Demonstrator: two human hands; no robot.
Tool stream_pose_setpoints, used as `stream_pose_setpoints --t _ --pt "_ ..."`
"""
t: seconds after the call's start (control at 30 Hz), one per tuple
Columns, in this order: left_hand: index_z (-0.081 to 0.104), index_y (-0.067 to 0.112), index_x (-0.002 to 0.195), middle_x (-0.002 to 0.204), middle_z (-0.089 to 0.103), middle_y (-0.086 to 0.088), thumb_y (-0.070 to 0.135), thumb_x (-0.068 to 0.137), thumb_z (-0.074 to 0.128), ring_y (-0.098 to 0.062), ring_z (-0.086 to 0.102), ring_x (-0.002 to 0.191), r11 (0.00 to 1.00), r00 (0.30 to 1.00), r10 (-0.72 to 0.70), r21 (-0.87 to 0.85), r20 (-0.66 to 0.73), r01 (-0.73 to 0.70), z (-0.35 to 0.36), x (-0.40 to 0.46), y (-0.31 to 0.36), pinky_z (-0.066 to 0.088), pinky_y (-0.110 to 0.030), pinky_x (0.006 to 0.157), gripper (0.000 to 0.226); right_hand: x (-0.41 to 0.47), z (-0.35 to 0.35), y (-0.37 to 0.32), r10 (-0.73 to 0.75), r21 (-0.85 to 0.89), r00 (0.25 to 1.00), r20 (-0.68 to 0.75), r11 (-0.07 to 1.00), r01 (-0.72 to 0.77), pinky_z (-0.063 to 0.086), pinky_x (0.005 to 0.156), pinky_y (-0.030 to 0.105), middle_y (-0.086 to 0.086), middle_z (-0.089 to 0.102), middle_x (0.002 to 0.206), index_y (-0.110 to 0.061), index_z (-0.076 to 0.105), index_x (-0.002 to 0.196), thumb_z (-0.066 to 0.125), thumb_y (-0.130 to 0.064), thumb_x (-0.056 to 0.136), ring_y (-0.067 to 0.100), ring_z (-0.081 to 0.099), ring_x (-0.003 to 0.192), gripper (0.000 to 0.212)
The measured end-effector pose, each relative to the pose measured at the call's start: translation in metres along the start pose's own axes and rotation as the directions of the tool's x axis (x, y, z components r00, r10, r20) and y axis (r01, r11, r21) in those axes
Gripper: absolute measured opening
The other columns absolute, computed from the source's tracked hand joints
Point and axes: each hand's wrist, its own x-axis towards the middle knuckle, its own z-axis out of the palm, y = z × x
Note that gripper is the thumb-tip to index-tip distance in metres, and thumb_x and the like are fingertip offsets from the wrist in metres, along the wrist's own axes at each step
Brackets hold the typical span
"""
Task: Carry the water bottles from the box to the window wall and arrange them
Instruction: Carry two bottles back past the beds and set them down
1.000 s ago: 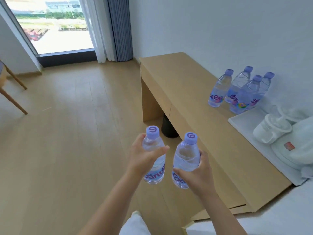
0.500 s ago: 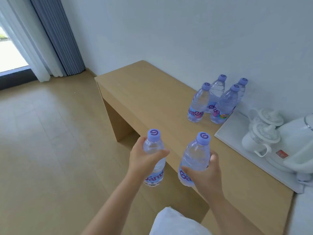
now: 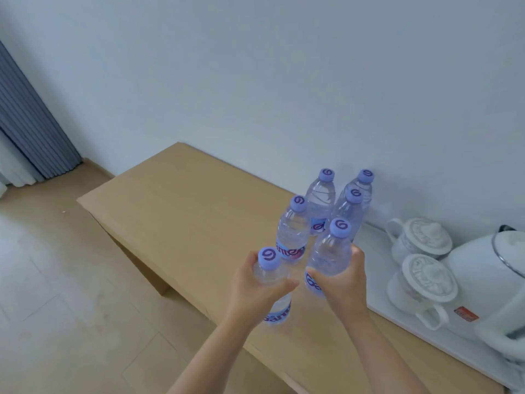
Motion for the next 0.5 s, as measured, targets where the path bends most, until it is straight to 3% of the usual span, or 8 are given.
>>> stream_pose_setpoints --t 0.1,0.23,0.33,0.43,0.5 --pt "0.061 0.023 0.090 0.074 0.067 0.016 0.038 0.043 0.081 0.000 0.063 0.067 0.999 0.998 0.010 0.033 0.068 -0.012 0.006 0.018 0.003 0.048 -0.014 0.060 0.053 0.014 0.007 0.011 0.060 0.039 0.997 -0.042 0.998 -0.058 0.052 0.078 0.029 0.008 0.055 0.112 -0.014 0.044 0.117 0.085 -0.014 0.056 0.021 0.059 0.103 0.074" --pt "0.061 0.028 0.092 0.080 0.068 0.018 0.034 0.047 0.083 0.002 0.064 0.071 0.993 0.983 0.027 0.108 0.181 -0.047 0.009 0.040 0.006 0.047 -0.012 0.061 0.051 0.011 0.013 0.015 0.062 -0.020 0.994 -0.090 0.998 -0.065 0.040 0.078 0.013 -0.009 0.046 0.113 -0.026 0.035 0.120 0.085 -0.027 0.055 0.003 0.051 0.103 0.082" --pt "0.060 0.024 0.093 0.079 0.069 0.018 0.021 0.053 0.085 0.003 0.065 0.071 0.988 0.958 0.056 0.122 0.282 -0.094 0.010 0.053 0.007 0.047 -0.010 0.061 0.047 0.012 0.014 0.014 0.051 -0.106 0.991 -0.120 0.992 -0.064 0.044 0.082 0.023 -0.012 0.050 0.113 -0.033 0.035 0.120 0.083 -0.037 0.053 0.004 0.052 0.105 0.083" --pt "0.059 0.019 0.092 0.075 0.071 0.018 0.008 0.058 0.084 0.004 0.066 0.069 0.985 0.912 0.076 0.112 0.402 -0.131 0.010 0.064 0.005 0.046 -0.007 0.059 0.044 0.012 0.015 0.013 0.128 -0.133 0.985 -0.119 0.981 -0.144 0.050 0.086 0.038 -0.005 0.053 0.117 -0.028 0.036 0.125 0.080 -0.043 0.049 0.014 0.055 0.108 0.089" --pt "0.060 0.023 0.092 0.079 0.071 0.019 0.019 0.055 0.083 0.004 0.066 0.073 0.976 0.880 0.089 0.137 0.466 -0.171 0.006 0.070 0.004 0.047 -0.009 0.063 0.043 0.009 0.016 0.013 0.152 -0.135 0.981 -0.119 0.977 -0.167 0.050 0.081 0.028 -0.014 0.055 0.114 -0.038 0.033 0.121 0.079 -0.038 0.050 0.005 0.057 0.104 0.084"
